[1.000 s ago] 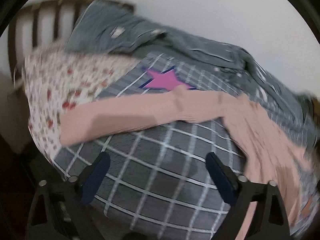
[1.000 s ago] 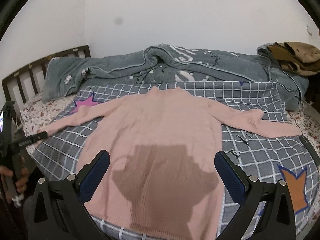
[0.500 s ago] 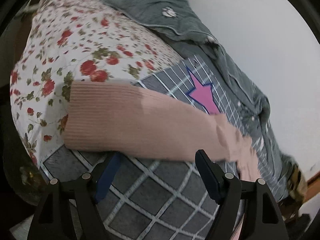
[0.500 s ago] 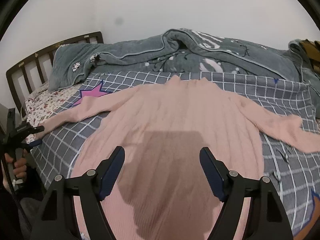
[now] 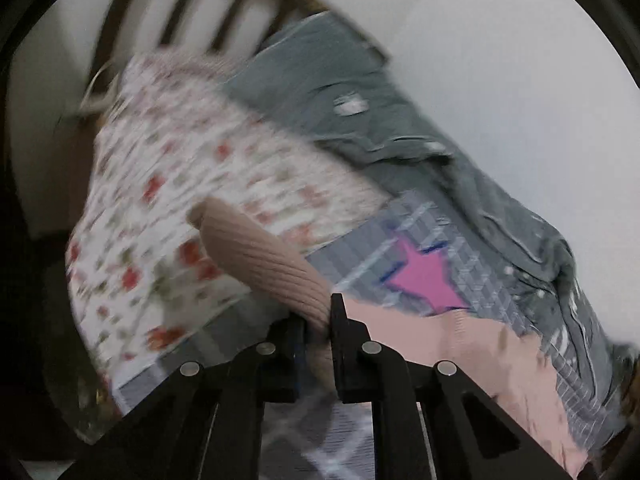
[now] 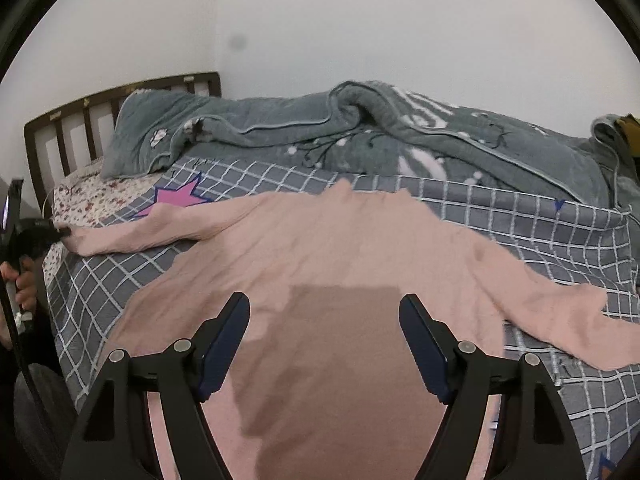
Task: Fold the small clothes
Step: 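Grasp the sweater sleeve cuff with the left gripper and lift it, then lay the held sleeve across the sweater body and open the left gripper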
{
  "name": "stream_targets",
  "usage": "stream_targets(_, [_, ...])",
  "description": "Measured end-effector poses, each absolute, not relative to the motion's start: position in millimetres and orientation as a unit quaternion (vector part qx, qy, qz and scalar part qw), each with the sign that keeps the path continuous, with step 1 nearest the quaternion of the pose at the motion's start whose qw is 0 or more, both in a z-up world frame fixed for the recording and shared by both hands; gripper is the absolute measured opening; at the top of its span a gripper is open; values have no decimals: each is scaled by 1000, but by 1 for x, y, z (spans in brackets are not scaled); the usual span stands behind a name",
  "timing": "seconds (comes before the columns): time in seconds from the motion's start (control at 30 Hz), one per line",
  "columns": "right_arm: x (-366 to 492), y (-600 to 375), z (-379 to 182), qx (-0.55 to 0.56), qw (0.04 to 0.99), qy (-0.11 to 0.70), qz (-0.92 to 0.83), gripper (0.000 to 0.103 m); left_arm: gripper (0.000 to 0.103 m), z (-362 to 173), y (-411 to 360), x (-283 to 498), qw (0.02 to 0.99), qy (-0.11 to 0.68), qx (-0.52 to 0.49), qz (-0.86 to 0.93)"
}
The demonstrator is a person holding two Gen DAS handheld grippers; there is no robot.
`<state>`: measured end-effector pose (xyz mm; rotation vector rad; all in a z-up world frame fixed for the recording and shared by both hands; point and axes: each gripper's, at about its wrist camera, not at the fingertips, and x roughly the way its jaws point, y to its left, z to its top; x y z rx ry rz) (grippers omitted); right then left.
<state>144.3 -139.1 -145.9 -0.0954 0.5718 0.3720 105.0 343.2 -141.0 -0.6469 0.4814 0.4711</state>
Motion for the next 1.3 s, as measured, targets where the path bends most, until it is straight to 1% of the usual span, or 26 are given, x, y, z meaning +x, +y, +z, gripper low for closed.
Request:
stream_targets(0.13, [148, -172, -143, -51, 948, 275, 150, 76, 11, -96, 291, 145, 922, 222, -262, 179])
stream_targets(0.23, [149, -202, -137, -39, 954, 271, 120, 76, 11, -64, 234, 179, 940, 214, -239, 118])
stream_targets(0.3, [147, -223, -131, -26, 959, 261, 106, 76, 11, -52, 200, 198, 947, 216, -220, 86])
stream_targets(0.43, [147, -264, -123, -4, 966, 247, 71, 76, 11, -36, 103, 247, 956, 239, -168, 1])
stream_targets(0.6, [150, -316, -117, 50, 969, 240, 32, 76, 11, -43, -2, 280, 957, 262, -103, -67])
stream_targets(0.7, [151, -336, -116, 74, 968, 238, 18, 76, 11, -68, -66, 300, 944, 301, -75, -110])
stream_targets(0.8, [156, -351, -118, 94, 966, 241, 8, 76, 11, -97, -104, 304, 932, 330, -62, -138])
stream_targets(0.9, [158, -355, -121, 94, 964, 249, 3, 76, 12, -121, -125, 302, 925, 348, -44, -145])
stream_targets(0.93, [159, -354, -122, 88, 964, 250, 4, 76, 14, -130, -131, 302, 918, 363, -37, -156])
stream_targets(1.0, [160, -347, -122, 75, 965, 251, 6, 76, 25, -136, -133, 303, 909, 383, -29, -162])
stream_targets(1.07, [160, -340, -123, 61, 966, 252, 12, 76, 27, -134, -130, 303, 912, 381, -25, -153])
stream_targets(1.13, [160, -332, -124, 48, 966, 252, 15, 76, 44, -125, -108, 298, 920, 367, -33, -138])
stream_targets(1.17, [160, -329, -125, 44, 966, 253, 17, 76, 63, -121, -98, 297, 923, 361, -38, -132])
stream_targets(1.2, [161, -326, -126, 41, 966, 254, 19, 76, 74, -117, -86, 296, 927, 353, -43, -124])
stream_targets(1.3, [162, -321, -130, 39, 964, 261, 18, 76, 74, -109, -41, 288, 939, 331, -40, -81])
